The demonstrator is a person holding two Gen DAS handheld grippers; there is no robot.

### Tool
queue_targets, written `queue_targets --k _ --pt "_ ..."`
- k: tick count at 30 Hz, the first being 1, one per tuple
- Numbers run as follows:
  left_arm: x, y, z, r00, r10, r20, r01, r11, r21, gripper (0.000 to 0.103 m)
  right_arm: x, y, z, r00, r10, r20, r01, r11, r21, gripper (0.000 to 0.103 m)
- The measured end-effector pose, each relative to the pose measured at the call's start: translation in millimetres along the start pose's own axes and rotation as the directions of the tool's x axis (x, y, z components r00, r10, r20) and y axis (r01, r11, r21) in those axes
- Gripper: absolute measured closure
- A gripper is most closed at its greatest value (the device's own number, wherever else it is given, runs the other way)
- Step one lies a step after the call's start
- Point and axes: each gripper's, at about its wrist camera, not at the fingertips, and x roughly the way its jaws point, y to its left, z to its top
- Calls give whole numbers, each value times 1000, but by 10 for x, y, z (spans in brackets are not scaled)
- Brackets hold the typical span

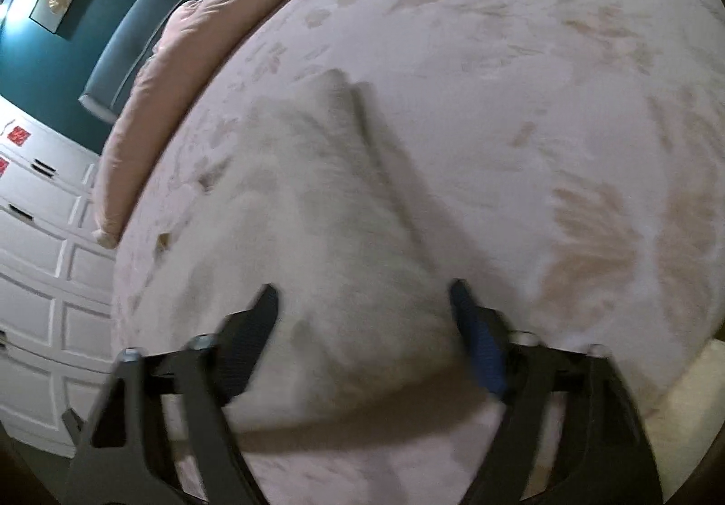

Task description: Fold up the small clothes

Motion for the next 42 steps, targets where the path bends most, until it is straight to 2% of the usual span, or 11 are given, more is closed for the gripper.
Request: queue_targets --k 2,11,17,21,26,32,34,35,36,40,42 --pt "-30 -47 31 999 -35 -26 36 999 12 77 2 143 40 1000 -10 -5 9 999 -46 78" --pt "-900 135 -308 991 -75 -110 85 992 96 91 -940 279 -300 997 37 -64 -51 969 -243 84" --pt "-933 492 -1089 972 -31 -231 43 998 45 88 -1028 -268 -899 965 -227 -134 177 935 -307 75" --pt "-1079 419 -949 988 7 -155 -2 999 35 86 -1346 -125 -695 965 -255 63 263 923 -281 48" --pt "-1124 -62 -427 1000 -6 6 6 988 152 56 -1253 437 -252 971 -130 203 201 900 -387 31" --pt "-387 -548 -123 998 54 41 -62 963 264 24 -322 663 -66 967 -214 137 253 860 -443 27" --pt "-80 -523 -95 996 85 -4 -81 967 242 29 -116 610 -108 964 -250 90 264 859 -439 41" --pt "-15 -503 -90 997 77 -20 -70 969 239 56 -78 603 -148 965 -252 74 258 858 -443 71" --pt "70 -485 -119 995 86 -48 -73 969 237 75 -108 626 -196 970 -235 57 235 859 -455 96" --pt "-431 -494 -174 997 -65 34 55 970 235 95 -899 862 -391 988 57 140 26 847 -531 96" --pt "-841 -572 -165 986 -125 115 93 963 253 95 -1516 839 -415 922 345 174 -209 823 -528 96"
